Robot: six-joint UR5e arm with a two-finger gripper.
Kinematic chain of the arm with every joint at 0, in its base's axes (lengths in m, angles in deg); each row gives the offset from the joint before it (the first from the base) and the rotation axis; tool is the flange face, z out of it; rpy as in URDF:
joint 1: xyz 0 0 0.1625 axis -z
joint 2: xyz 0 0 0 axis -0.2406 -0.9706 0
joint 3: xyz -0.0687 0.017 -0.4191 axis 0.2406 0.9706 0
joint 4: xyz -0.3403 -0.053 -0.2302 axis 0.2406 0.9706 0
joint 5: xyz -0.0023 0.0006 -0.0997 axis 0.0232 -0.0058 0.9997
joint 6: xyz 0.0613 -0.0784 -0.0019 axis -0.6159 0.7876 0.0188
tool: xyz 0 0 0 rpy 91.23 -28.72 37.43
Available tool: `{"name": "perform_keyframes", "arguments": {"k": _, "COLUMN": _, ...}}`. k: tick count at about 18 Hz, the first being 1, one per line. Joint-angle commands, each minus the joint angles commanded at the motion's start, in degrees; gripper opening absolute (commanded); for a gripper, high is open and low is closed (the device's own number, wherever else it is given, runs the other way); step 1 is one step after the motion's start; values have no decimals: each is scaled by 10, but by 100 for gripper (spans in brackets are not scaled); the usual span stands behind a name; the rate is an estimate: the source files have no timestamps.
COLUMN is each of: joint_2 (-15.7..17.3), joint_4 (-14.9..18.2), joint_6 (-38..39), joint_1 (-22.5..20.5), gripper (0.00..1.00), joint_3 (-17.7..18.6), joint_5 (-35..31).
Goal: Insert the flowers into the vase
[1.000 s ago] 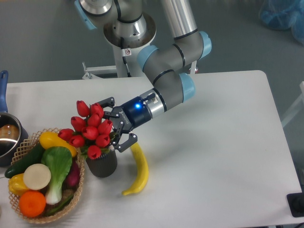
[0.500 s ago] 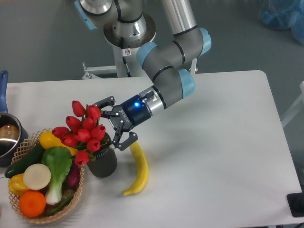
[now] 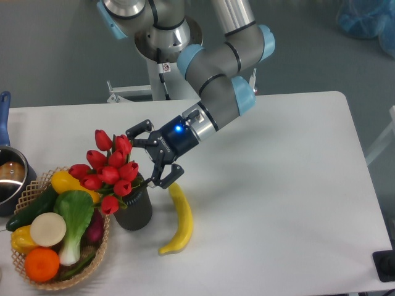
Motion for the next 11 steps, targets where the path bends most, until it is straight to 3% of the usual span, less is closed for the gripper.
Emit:
{"name": "perform_keyframes", "arguments": {"k": 6, "joint_2": 62, "joint_4": 2, "joint_6": 19, "joint_1": -50, "gripper": 100, "joint_3": -39, "joint_5": -128}}
{"name": "perform_keyframes", "arguments": {"k": 11, "joint_2": 103, "joint_4": 4, "joint_6": 57, "joint_1": -55, "gripper": 100, "joint_3": -95, "joint_5": -342}}
